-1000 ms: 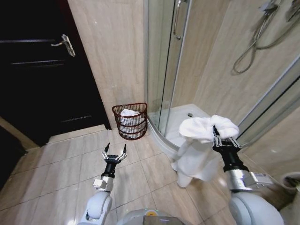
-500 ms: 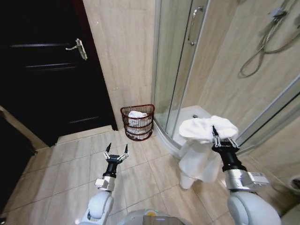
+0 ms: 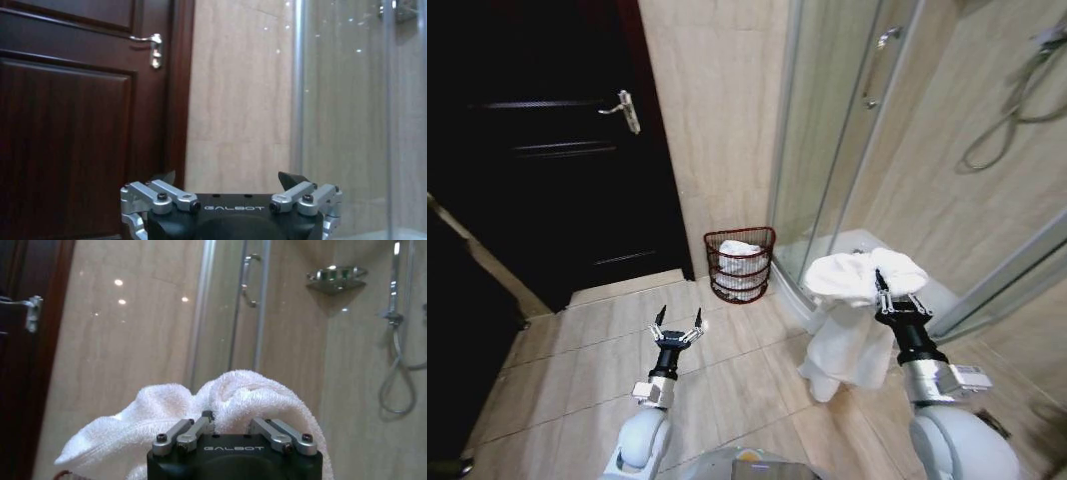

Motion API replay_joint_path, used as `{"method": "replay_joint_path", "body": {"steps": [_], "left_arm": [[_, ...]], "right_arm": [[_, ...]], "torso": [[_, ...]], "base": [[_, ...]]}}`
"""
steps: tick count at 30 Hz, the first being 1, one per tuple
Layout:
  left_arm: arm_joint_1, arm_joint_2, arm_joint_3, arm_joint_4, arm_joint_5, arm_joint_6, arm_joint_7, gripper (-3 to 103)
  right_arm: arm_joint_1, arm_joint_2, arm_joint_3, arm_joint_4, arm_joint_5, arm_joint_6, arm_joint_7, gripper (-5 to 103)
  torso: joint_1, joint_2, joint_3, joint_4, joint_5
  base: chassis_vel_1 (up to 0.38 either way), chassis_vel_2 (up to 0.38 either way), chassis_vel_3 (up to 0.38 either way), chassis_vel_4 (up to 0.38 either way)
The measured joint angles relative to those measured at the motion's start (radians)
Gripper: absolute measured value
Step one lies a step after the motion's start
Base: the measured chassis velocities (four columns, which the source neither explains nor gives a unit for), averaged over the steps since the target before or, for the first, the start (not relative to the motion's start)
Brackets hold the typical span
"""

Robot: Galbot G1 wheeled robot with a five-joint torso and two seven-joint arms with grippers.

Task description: Discard the used towel into the hamper.

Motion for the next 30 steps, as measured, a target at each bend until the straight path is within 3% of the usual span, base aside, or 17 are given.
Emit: {"method": "replay_joint_path", "body": {"steps": [12, 30], "left_arm": [[0.000, 0.000, -0.001, 0.000, 0.000, -0.001, 0.000, 100], [0.000, 0.000, -0.001, 0.000, 0.000, -0.001, 0.000, 100]], "right_arm": [[0.000, 0.000, 0.000, 0.000, 0.001, 0.000, 0.000, 18], [0.000, 0.000, 0.000, 0.000, 0.002, 0.000, 0.000, 18]], "torso": [[-0.001, -0.003, -0.002, 0.0002, -0.0007], [-0.003, -0.007, -0.005, -0.0001, -0.0003]], "base": [[0.162, 0.152, -0.066, -0.070], [0.000, 0.000, 0.000, 0.000]]}}
